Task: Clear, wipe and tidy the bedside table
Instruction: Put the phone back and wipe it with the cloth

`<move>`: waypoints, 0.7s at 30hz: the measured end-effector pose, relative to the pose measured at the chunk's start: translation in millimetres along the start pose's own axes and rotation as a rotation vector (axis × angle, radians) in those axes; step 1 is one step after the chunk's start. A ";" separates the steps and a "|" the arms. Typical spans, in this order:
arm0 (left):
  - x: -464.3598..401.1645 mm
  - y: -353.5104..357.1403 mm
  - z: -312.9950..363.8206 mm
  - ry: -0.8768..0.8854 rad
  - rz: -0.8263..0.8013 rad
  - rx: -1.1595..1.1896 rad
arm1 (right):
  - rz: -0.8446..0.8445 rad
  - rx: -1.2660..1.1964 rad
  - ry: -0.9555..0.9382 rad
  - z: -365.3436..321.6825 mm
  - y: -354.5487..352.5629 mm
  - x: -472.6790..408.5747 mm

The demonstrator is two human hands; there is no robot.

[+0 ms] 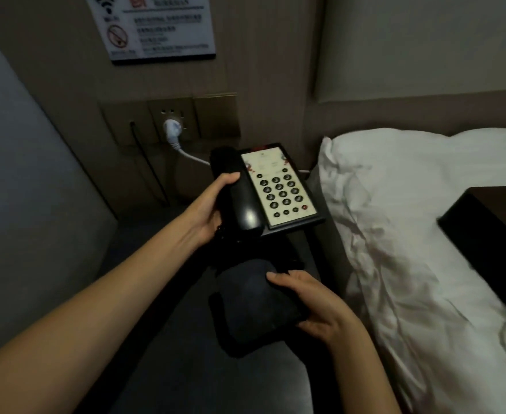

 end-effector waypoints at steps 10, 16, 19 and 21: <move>73.5 -128.4 -35.3 0.029 0.284 -0.020 | -0.005 -0.181 -0.056 -4.8 31.0 16.6; 111.2 -141.7 -67.1 0.011 0.240 0.035 | -0.075 -0.447 -0.293 -26.1 33.9 26.4; 120.7 -138.9 -73.4 -0.002 0.213 0.026 | 0.029 -0.373 -0.480 -30.5 32.8 22.8; 123.4 -135.2 -74.8 -0.008 0.184 0.014 | 0.191 -0.175 -0.590 -26.0 33.8 16.8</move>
Point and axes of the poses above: each hand's wrist, its own x-axis away from the middle knuckle, its own y-axis out of the palm, z = x × y, the point moved 3 cm from there along -x, towards the middle knuckle, and after that the axes turned 9 degrees about z, right-handed, at the moved point
